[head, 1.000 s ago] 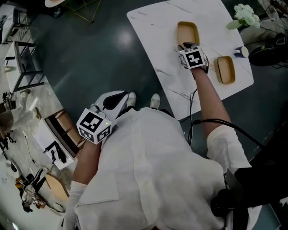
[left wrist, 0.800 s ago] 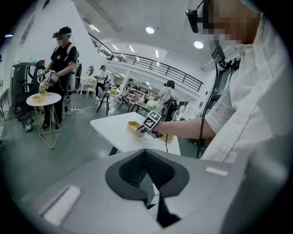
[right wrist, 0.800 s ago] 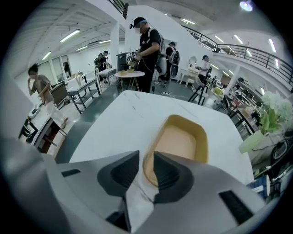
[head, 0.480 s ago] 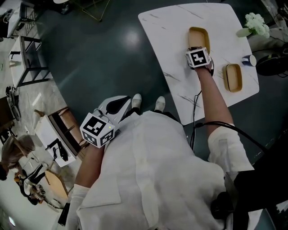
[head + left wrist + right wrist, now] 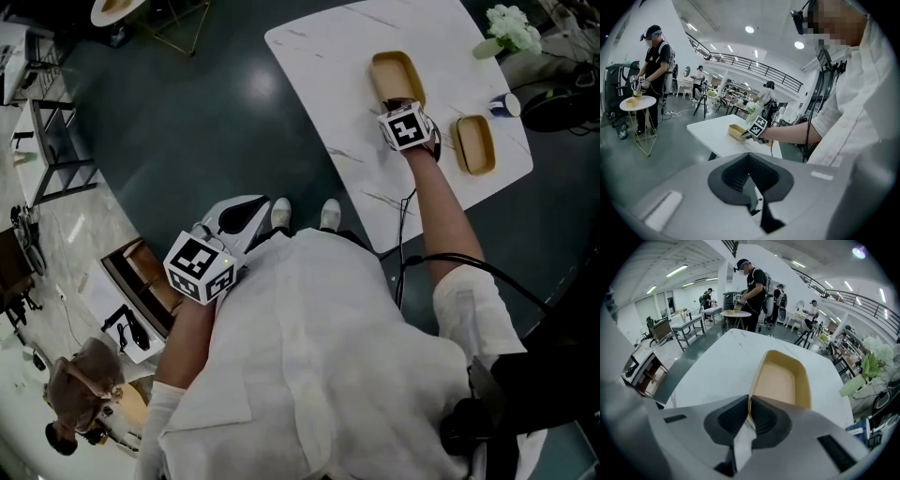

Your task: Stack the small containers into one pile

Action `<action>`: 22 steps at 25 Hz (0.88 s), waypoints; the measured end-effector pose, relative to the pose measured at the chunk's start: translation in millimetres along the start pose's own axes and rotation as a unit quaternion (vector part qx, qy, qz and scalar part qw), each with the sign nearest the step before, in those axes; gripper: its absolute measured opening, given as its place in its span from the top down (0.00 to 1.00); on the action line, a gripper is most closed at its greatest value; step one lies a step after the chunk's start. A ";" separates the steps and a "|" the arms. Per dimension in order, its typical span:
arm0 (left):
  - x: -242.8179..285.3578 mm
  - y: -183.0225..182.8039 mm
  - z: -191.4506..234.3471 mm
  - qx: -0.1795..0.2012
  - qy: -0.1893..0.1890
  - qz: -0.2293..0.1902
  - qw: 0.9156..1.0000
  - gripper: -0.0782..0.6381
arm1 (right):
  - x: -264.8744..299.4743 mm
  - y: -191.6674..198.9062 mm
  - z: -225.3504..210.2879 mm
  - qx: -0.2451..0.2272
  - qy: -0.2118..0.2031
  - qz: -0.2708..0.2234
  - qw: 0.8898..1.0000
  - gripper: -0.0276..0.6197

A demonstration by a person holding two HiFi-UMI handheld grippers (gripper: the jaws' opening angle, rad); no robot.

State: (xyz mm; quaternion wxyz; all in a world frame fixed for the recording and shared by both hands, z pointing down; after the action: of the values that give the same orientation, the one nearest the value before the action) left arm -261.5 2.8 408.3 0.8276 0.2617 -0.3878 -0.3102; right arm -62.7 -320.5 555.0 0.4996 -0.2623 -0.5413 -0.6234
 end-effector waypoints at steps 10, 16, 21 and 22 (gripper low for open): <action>23.0 -10.9 -15.7 0.022 0.045 0.013 0.999 0.88 | -55.7 15.5 11.6 -0.031 0.001 -0.035 0.999 0.93; 42.1 -17.0 -32.4 0.038 0.076 0.025 0.996 0.88 | -95.8 37.9 13.2 -0.021 0.009 -0.055 0.998 0.93; 61.6 -18.1 -47.1 0.046 0.101 0.039 0.993 0.88 | -126.5 68.5 7.2 -0.038 0.020 -0.048 0.998 0.93; 65.6 -18.7 -50.7 0.049 0.106 0.041 0.992 0.88 | -131.9 75.7 5.9 -0.038 0.022 -0.048 0.998 0.93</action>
State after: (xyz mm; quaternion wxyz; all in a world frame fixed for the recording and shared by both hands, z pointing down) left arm -193.2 -47.0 398.6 0.8624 0.3168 -0.3229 -0.2272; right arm 52.6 -263.9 473.4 0.4704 -0.2413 -0.5184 -0.6721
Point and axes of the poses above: the fingertips, and each gripper's own axes: x forward along the fingers, z to its left, y out of its underside, the point moved 7 cm from there along -x, backward along the fingers, and after that the axes turned 14 degrees about -x, right-handed, at the moved point
